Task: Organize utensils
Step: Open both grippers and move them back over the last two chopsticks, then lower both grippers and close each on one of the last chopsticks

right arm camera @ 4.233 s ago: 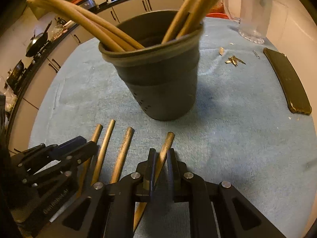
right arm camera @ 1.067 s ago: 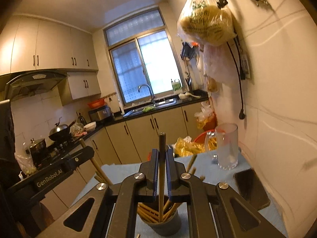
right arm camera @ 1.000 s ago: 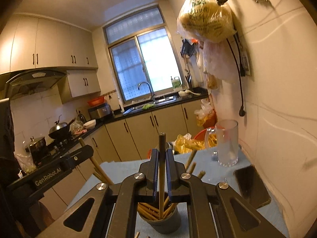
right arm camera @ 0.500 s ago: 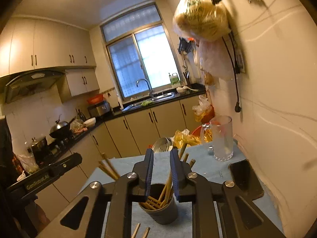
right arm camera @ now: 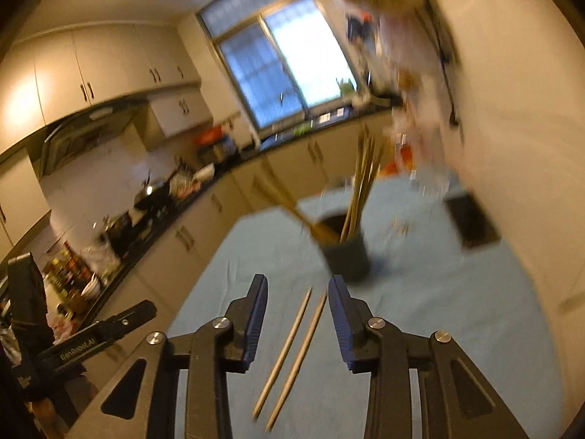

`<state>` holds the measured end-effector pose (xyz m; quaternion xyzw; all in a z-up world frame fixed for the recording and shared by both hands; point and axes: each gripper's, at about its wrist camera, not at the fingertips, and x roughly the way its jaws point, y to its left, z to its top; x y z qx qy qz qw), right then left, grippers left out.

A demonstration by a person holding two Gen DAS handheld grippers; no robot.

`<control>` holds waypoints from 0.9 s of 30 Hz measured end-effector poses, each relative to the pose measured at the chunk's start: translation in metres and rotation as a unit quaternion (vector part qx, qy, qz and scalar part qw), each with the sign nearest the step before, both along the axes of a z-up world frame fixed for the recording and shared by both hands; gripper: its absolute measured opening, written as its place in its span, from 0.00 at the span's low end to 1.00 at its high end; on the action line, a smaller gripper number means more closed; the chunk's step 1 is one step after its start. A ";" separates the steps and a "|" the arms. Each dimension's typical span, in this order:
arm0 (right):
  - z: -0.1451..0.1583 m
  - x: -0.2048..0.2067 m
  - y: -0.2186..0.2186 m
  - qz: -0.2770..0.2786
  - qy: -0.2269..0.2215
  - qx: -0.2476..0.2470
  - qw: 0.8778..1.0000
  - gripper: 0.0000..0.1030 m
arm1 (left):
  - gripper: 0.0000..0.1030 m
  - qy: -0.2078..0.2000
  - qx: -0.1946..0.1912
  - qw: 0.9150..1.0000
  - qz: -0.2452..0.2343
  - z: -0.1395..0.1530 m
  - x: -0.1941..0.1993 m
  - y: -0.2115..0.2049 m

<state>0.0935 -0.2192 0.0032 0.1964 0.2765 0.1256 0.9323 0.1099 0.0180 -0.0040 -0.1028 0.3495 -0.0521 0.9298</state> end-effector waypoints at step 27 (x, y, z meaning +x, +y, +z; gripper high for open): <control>-0.070 0.052 0.041 0.047 0.117 -0.024 0.992 0.45 | 0.62 0.058 0.032 0.998 -0.016 -0.049 0.042 0.006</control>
